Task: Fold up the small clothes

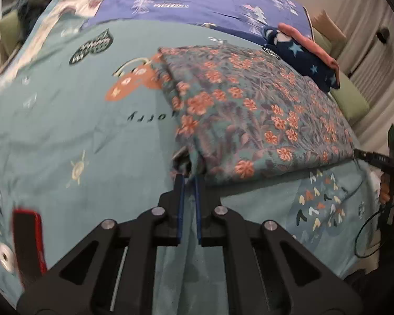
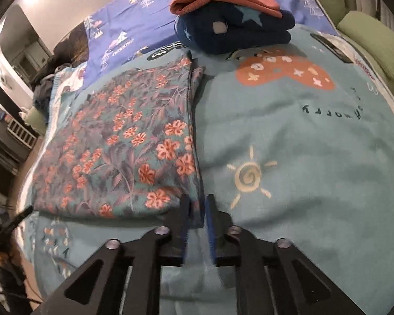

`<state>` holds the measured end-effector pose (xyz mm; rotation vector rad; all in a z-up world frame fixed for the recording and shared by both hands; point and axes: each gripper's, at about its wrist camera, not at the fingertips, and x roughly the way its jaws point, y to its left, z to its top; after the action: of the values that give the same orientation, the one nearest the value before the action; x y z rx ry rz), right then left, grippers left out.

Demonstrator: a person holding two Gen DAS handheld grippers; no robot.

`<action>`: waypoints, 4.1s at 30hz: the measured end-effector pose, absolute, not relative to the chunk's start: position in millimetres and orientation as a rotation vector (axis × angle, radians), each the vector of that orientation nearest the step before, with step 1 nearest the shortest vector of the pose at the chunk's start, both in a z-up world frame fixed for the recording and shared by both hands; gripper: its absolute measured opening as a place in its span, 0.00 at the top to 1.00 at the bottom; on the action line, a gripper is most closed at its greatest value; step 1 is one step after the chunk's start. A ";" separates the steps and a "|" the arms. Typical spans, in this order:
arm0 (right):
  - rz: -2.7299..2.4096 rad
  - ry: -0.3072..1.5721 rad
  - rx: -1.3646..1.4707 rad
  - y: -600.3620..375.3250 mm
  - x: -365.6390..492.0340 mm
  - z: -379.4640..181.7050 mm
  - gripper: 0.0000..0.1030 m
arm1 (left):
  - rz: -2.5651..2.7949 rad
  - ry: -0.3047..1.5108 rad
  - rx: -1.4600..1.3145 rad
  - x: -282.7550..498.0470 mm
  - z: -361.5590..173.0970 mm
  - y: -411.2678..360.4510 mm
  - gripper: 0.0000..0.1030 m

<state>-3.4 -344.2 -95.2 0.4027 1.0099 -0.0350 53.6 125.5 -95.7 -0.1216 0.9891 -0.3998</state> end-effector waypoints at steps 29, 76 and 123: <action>0.078 0.977 0.230 -360.3 212.3 -102.6 0.89 | -0.363 1.036 -0.253 296.9 -111.5 96.6 0.91; -0.124 0.991 0.176 -375.3 213.5 -100.7 0.87 | -0.248 0.864 0.017 297.9 -94.1 71.4 0.95; -0.050 0.782 0.735 -365.4 -89.4 -63.1 0.94 | -0.497 0.883 -0.540 -11.0 -64.4 93.0 0.91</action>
<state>-89.4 -365.4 -63.1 0.7351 0.7819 -0.0502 -11.0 93.0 -64.4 -0.5403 0.8835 -0.4967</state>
